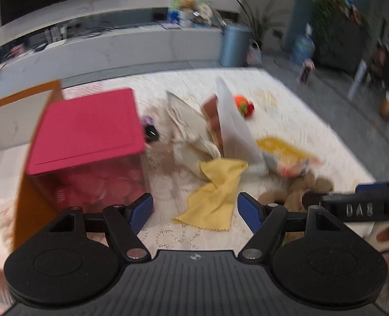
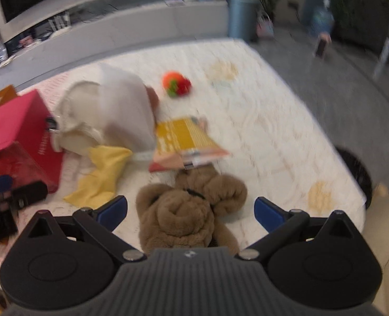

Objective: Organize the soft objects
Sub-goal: 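Move the left gripper to the yellow cloth while the right moves to the brown bear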

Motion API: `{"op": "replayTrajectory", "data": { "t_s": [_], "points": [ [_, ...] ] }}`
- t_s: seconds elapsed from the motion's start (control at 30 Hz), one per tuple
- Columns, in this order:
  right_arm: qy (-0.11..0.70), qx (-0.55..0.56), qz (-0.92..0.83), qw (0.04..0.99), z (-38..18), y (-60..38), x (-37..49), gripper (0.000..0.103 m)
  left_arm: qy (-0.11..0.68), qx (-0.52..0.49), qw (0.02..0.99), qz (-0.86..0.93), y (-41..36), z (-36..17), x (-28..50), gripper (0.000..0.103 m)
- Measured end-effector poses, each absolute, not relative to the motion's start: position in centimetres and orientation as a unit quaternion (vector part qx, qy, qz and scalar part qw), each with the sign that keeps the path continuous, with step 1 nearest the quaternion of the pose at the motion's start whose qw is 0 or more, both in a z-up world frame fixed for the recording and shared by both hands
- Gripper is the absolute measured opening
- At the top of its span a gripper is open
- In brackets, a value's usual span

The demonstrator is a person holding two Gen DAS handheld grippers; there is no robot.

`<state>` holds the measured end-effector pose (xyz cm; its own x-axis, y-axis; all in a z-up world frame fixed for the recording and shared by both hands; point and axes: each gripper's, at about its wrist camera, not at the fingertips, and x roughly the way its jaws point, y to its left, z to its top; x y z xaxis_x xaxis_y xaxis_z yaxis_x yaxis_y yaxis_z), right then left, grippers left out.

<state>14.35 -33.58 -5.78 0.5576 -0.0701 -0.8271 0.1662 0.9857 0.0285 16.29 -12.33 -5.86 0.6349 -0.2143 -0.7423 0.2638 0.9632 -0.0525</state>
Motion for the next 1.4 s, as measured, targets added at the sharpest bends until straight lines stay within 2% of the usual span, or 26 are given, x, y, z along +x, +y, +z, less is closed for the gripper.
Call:
{"op": "replayTrajectory", "data": {
  "t_s": [0.33, 0.57, 0.63, 0.7, 0.77, 0.93, 1.2, 1.3, 1.4],
  "points": [
    [0.53, 0.138, -0.078, 0.833, -11.7, -35.6, 17.0, 0.1, 0.426, 0.099, 0.879, -0.192, -15.5, -10.0, 18.8, 0.086],
    [0.518, 0.075, -0.074, 0.849, -12.3, -34.2, 17.2, 0.101, 0.423, 0.042, 0.884, -0.195, -14.1, -11.5, 20.2, 0.086],
    [0.515, 0.068, -0.076, 0.851, -12.2, -34.0, 17.0, 0.098, 0.425, 0.02, 0.882, -0.203, -13.6, -11.7, 20.6, 0.086],
    [0.506, 0.079, -0.06, 0.857, -11.7, -34.3, 16.7, 0.087, 0.43, 0.006, 0.88, -0.202, -13.3, -12.0, 20.8, 0.086],
    [0.501, 0.088, -0.054, 0.859, -11.6, -34.5, 16.5, 0.081, 0.433, -0.001, 0.876, -0.211, -13.2, -12.3, 21.0, 0.086],
    [0.496, 0.087, -0.042, 0.863, -11.4, -34.5, 16.0, 0.073, 0.406, 0.023, 0.887, -0.219, -13.8, -12.7, 20.6, 0.087],
    [0.494, 0.093, -0.035, 0.864, -11.4, -34.8, 15.8, 0.073, 0.341, 0.105, 0.915, -0.189, -16.7, -13.9, 18.5, 0.094],
    [0.494, 0.097, -0.034, 0.863, -11.4, -34.9, 15.8, 0.073, 0.346, 0.076, 0.917, -0.181, -16.6, -14.1, 18.4, 0.094],
    [0.494, 0.1, -0.034, 0.863, -11.4, -34.9, 15.9, 0.074, 0.352, 0.059, 0.915, -0.188, -16.1, -13.8, 18.5, 0.089]
  ]
}}
